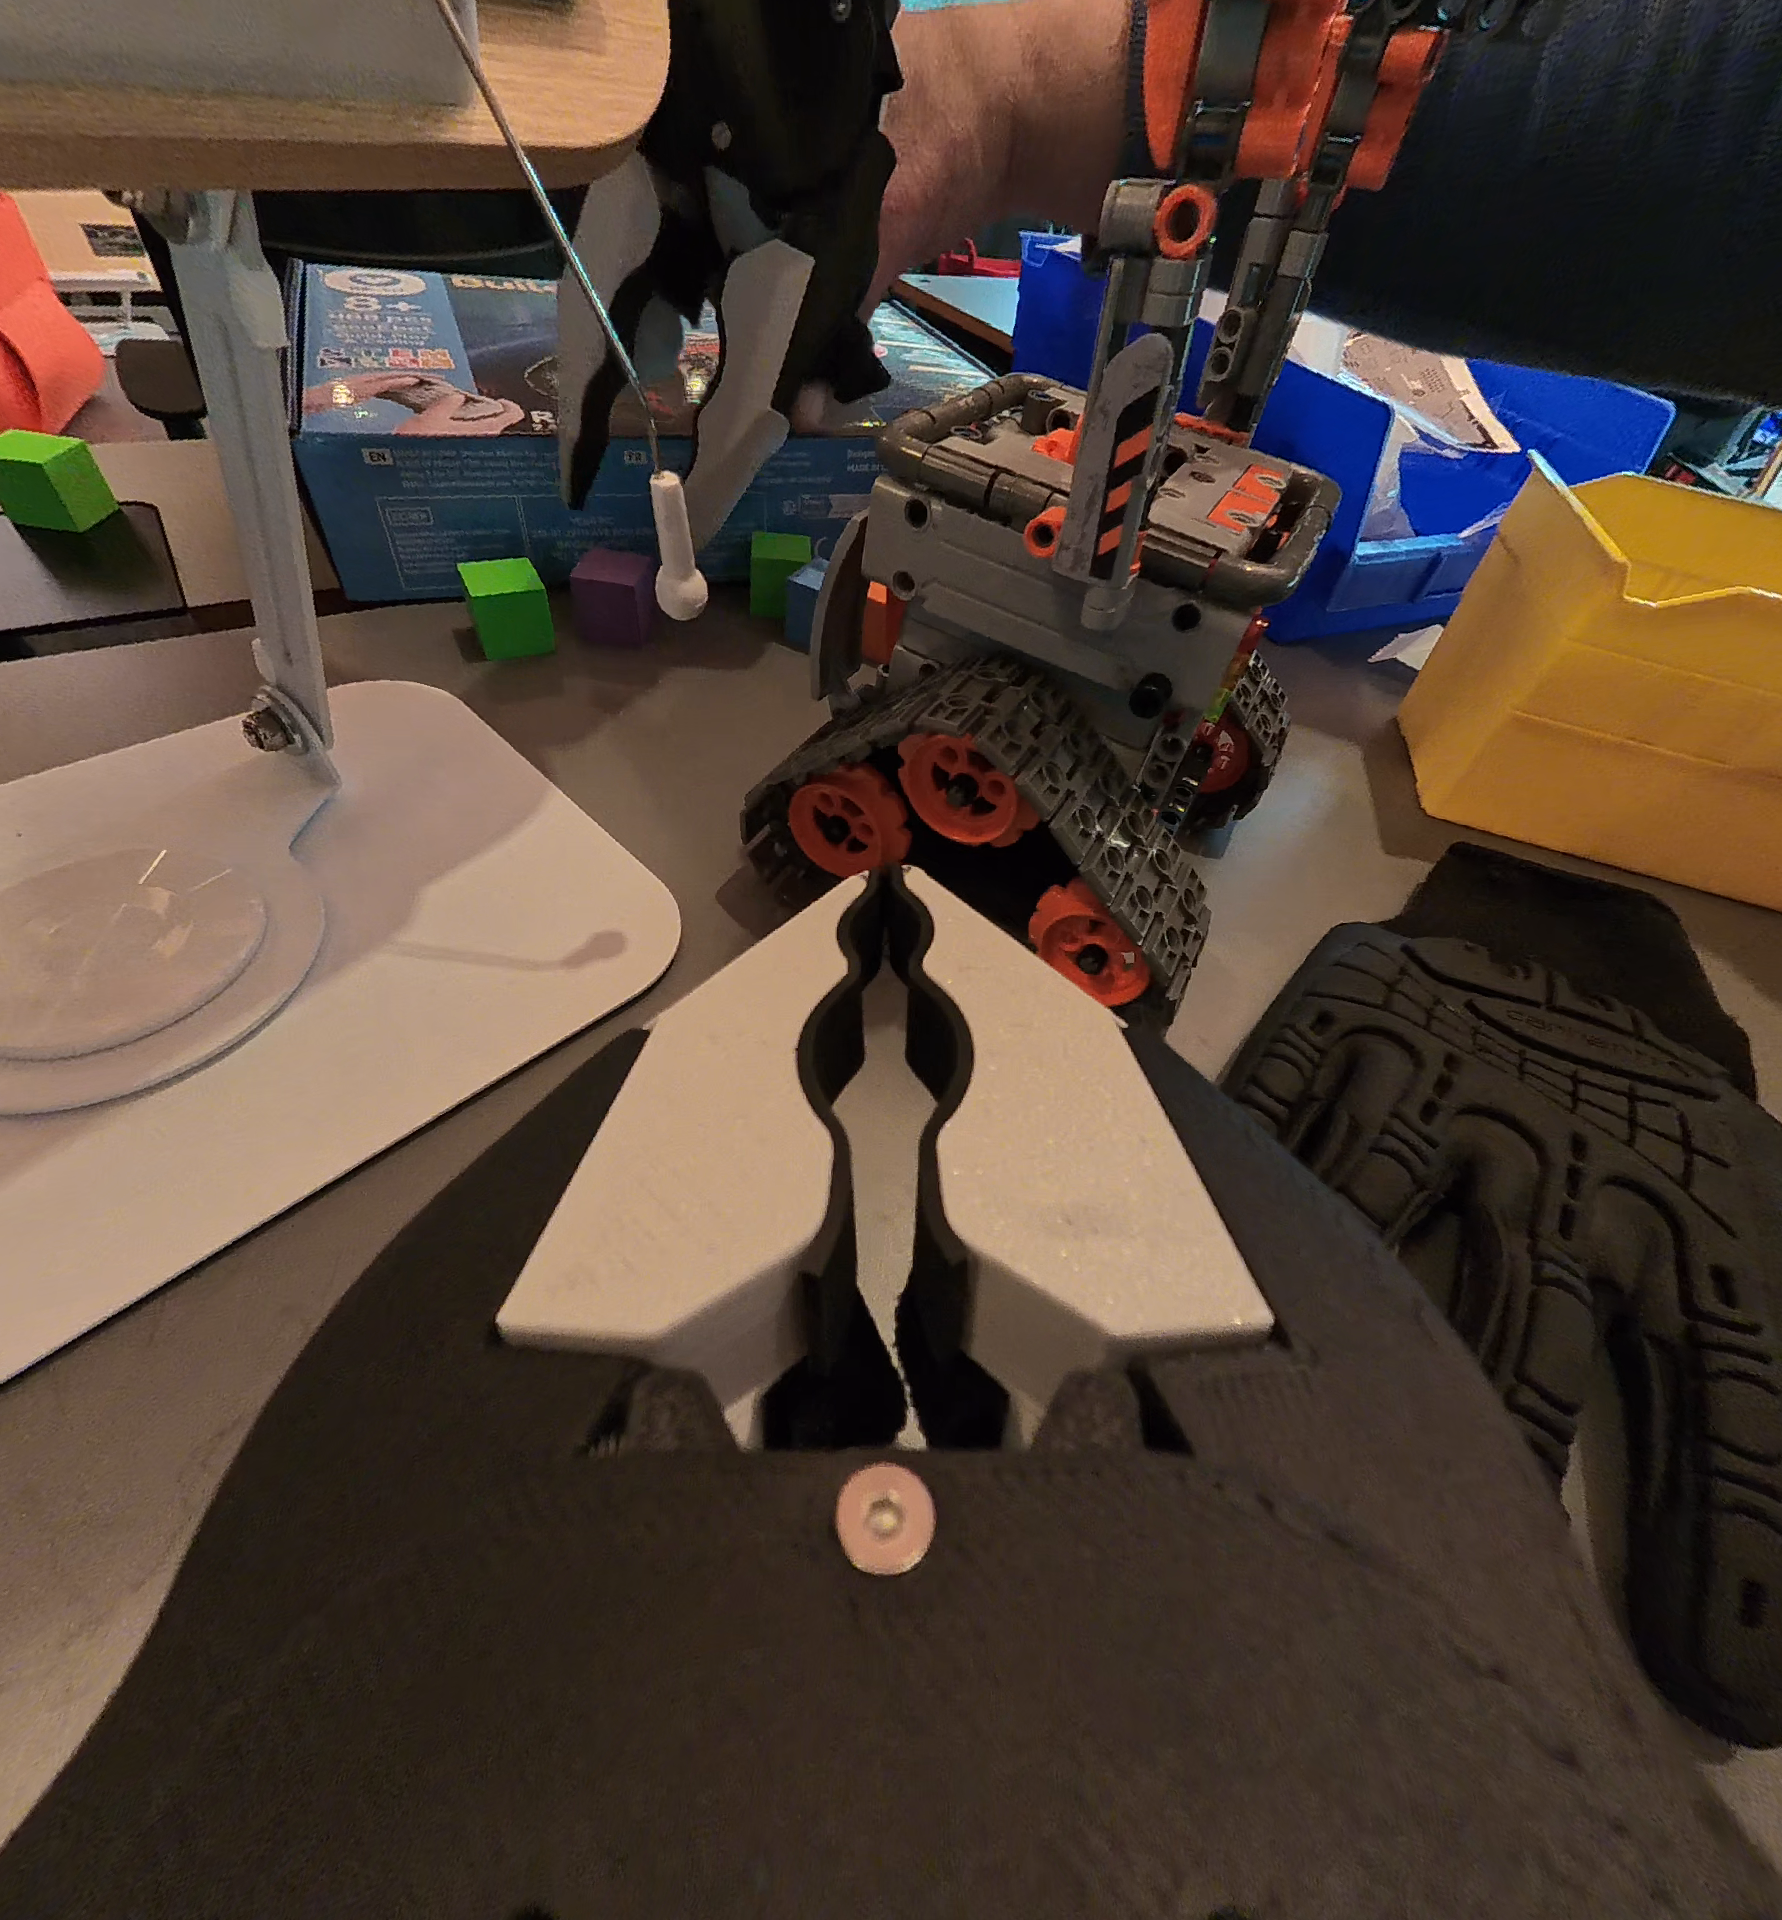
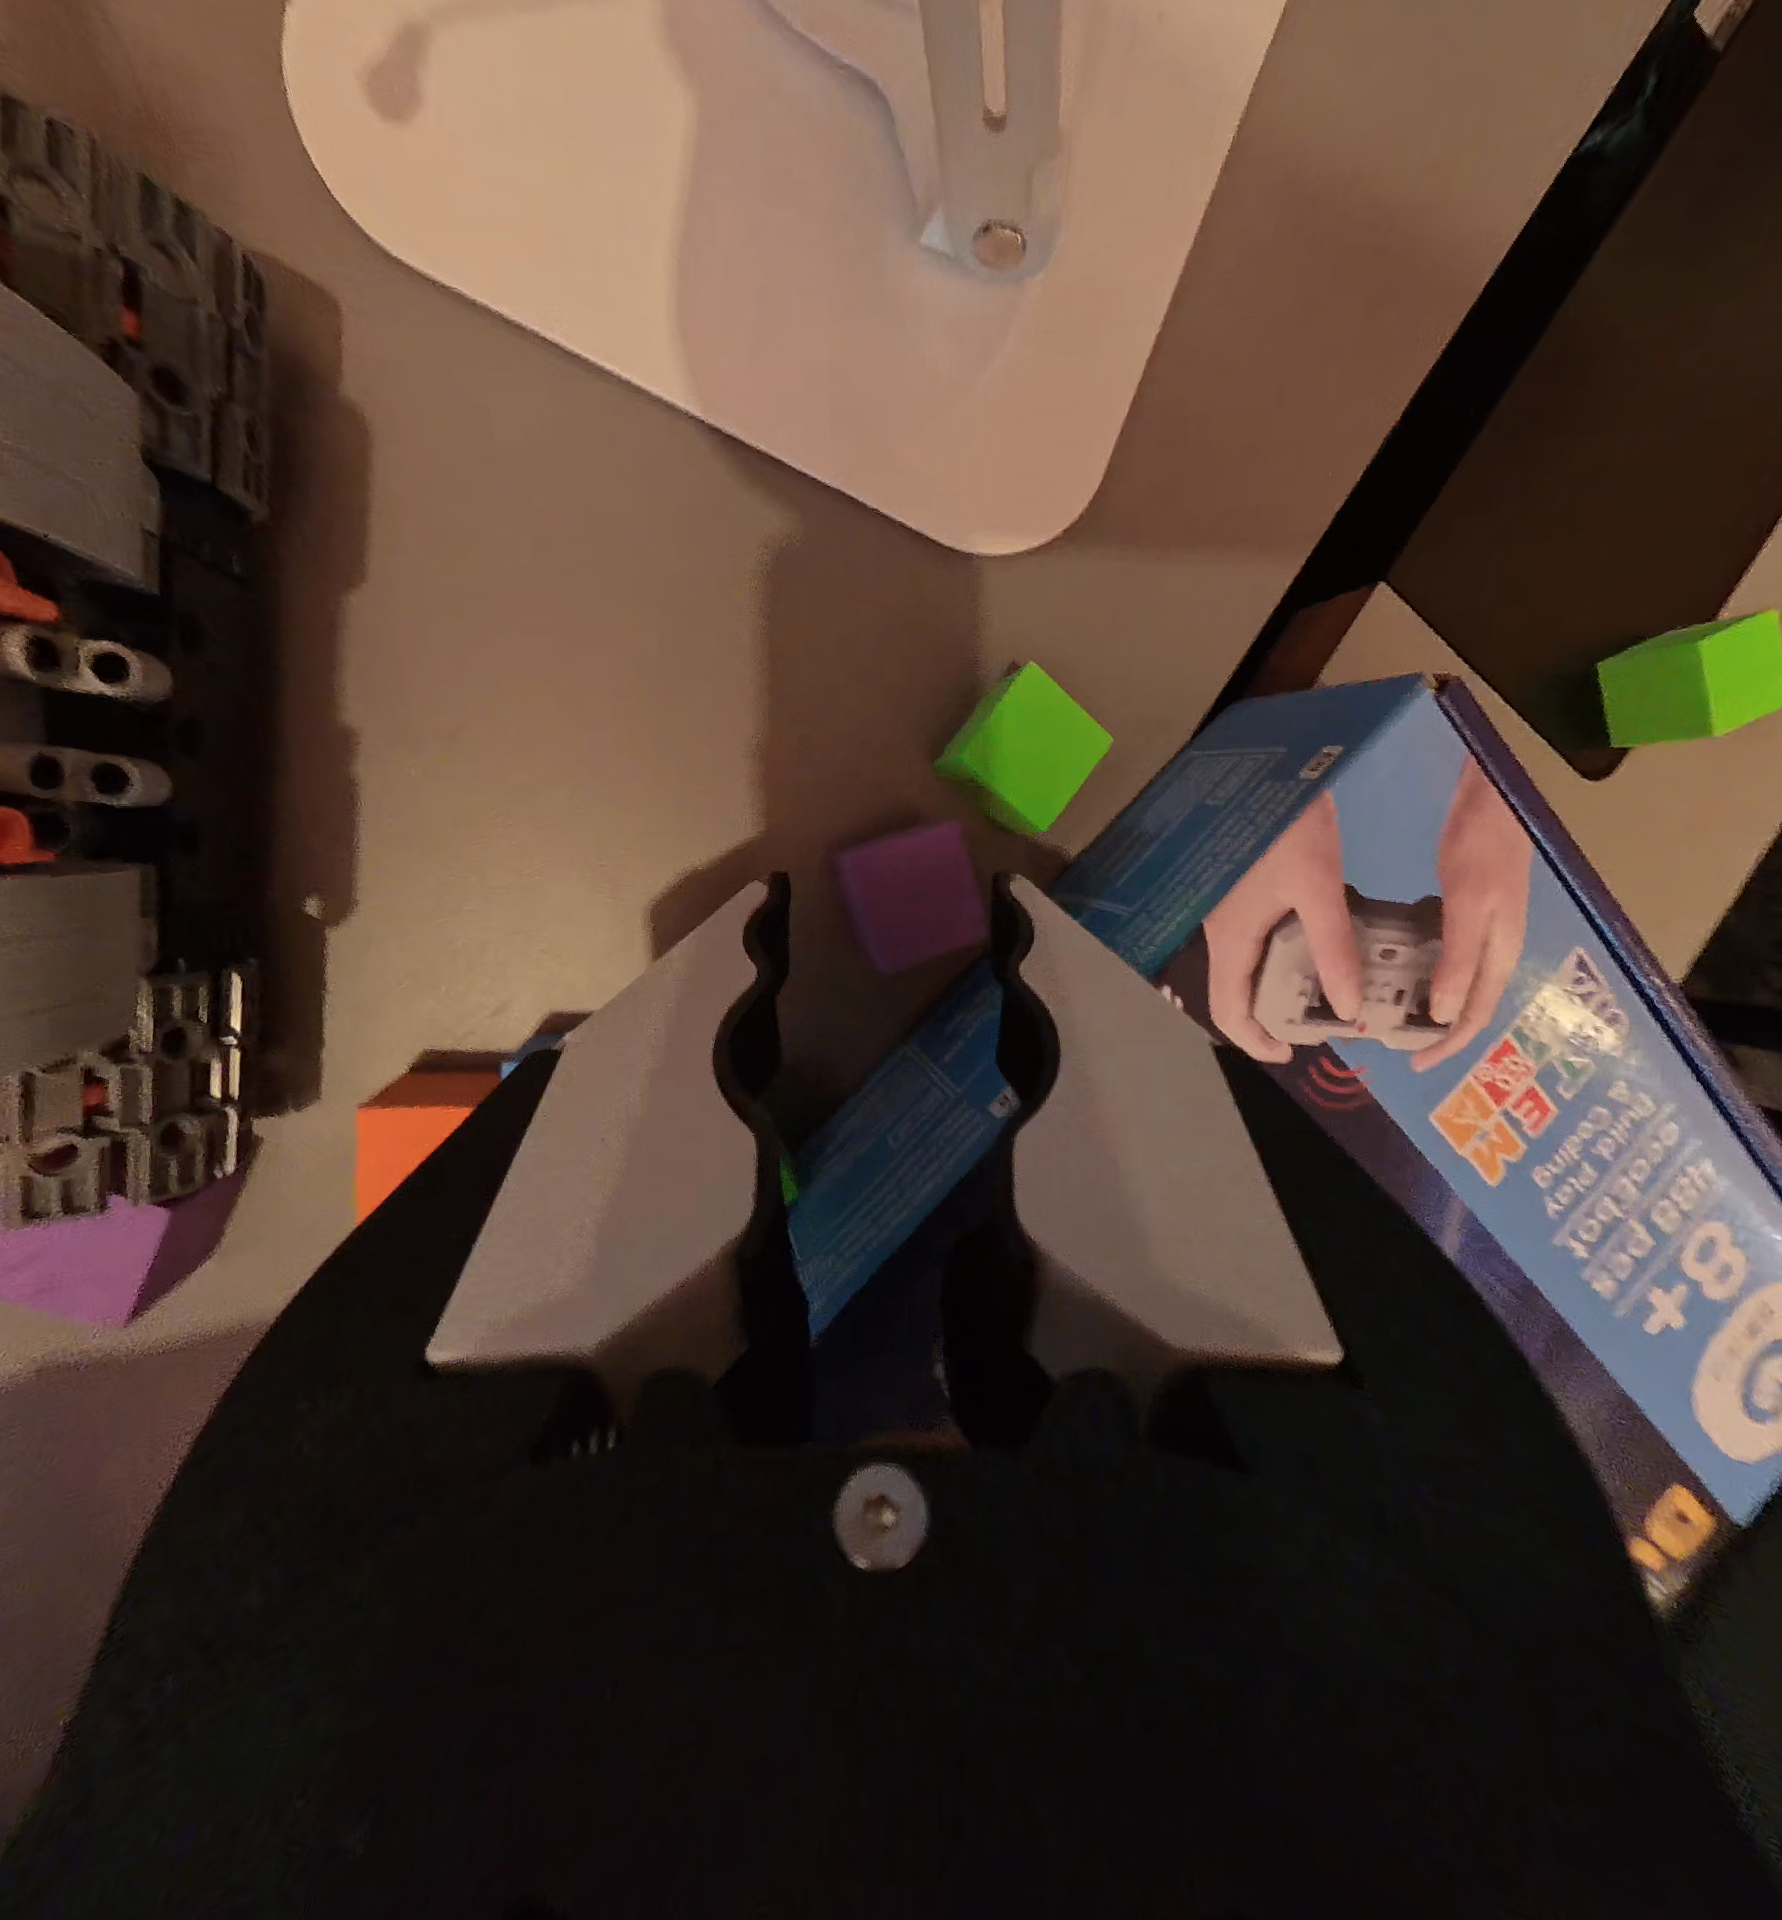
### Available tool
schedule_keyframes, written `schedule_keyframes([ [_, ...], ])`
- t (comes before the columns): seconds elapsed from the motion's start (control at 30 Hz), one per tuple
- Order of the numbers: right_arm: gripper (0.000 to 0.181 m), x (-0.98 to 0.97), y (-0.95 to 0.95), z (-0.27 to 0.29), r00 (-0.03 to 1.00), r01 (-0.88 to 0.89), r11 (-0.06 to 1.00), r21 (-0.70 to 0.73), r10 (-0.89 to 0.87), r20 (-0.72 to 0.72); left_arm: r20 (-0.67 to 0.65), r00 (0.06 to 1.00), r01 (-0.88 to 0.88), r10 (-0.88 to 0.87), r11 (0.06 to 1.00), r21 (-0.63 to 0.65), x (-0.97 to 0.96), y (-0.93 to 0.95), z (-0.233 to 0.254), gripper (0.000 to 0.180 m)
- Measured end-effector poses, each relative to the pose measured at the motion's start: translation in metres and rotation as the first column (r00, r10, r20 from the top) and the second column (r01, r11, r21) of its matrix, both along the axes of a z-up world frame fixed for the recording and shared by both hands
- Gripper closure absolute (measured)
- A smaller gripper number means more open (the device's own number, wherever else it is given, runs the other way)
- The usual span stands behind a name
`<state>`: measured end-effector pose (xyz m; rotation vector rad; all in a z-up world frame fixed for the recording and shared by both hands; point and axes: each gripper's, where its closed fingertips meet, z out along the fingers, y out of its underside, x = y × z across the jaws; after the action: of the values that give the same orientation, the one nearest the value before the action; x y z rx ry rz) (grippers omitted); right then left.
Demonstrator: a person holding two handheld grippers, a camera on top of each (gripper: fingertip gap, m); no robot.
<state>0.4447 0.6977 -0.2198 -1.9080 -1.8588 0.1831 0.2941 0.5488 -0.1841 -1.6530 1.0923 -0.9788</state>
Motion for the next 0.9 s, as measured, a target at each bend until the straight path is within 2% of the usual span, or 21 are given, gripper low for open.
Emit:
schedule_keyframes([
  [0.07,0.140,-0.001,0.004,-0.001,0.999,0.028,1.000,0.003,-0.028,-0.037,0.002,1.000,0.004,-0.004,1.000,0.000,0.001,-0.001,0.000,0.180],
  [0.33,0.138,0.001,0.011,-0.012,1.000,0.019,0.999,0.037,-0.020,0.002,-0.002,1.000,0.008,-0.008,1.000,0.002,0.001,-0.002,0.000,0.180],
  [0.67,0.143,0.007,0.014,-0.014,0.999,0.017,0.998,0.054,-0.019,0.042,-0.002,1.000,0.009,-0.009,1.000,0.003,0.001,-0.002,0.000,0.180],
  [0.73,0.147,0.009,0.010,-0.014,0.998,0.012,0.998,0.056,-0.015,0.053,-0.006,1.000,0.011,-0.011,1.000,0.004,0.001,-0.002,-0.001,0.180],
  [0.8,0.160,0.012,0.005,-0.014,0.997,0.004,0.999,0.053,-0.008,0.075,-0.007,1.000,0.012,-0.012,1.000,0.004,0.002,-0.002,-0.001,0.180],
  [0.9,0.161,0.015,0.003,-0.015,0.995,0.013,0.996,0.086,-0.021,0.097,-0.010,1.000,0.013,-0.013,1.000,0.004,0.002,-0.002,-0.001,0.180],
])
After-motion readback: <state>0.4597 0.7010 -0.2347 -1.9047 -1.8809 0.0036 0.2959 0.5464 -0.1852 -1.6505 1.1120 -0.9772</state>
